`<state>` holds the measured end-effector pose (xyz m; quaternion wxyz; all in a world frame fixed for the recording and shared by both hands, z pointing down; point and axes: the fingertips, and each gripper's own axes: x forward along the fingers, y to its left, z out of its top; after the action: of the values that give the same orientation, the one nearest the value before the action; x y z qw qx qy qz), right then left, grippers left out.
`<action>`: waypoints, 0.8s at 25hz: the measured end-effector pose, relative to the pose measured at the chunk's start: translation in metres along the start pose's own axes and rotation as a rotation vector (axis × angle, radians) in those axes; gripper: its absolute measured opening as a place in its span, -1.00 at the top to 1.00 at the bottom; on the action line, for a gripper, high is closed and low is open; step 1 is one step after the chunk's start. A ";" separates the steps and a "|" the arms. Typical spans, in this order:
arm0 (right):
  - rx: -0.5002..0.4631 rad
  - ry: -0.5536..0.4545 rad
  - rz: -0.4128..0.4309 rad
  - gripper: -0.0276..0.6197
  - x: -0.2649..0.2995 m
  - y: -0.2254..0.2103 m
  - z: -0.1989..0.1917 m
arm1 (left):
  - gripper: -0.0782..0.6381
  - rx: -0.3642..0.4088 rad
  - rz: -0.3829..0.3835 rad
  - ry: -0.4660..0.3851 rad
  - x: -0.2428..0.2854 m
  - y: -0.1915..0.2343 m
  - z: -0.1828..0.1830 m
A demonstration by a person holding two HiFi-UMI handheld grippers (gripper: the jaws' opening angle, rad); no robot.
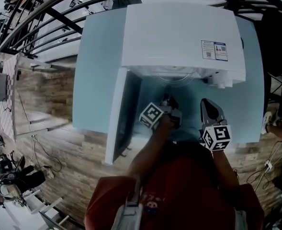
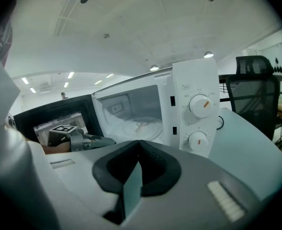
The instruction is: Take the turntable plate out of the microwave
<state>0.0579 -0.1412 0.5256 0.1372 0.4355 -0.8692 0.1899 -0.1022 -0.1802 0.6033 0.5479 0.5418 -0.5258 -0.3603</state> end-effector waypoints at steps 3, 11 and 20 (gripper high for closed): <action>-0.010 -0.004 0.016 0.91 -0.001 0.007 0.001 | 0.75 -0.016 -0.011 -0.010 -0.009 0.002 -0.004; -0.025 -0.005 0.041 0.91 -0.003 0.016 0.001 | 0.75 -0.027 -0.020 -0.015 -0.025 0.003 -0.009; -0.028 -0.002 0.054 0.91 -0.002 0.018 0.000 | 0.70 0.002 -0.035 0.007 -0.031 0.005 -0.015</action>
<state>0.0445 -0.1303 0.5211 0.1371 0.4099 -0.8835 0.1808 -0.0943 -0.1459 0.6049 0.5428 0.5527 -0.5147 -0.3675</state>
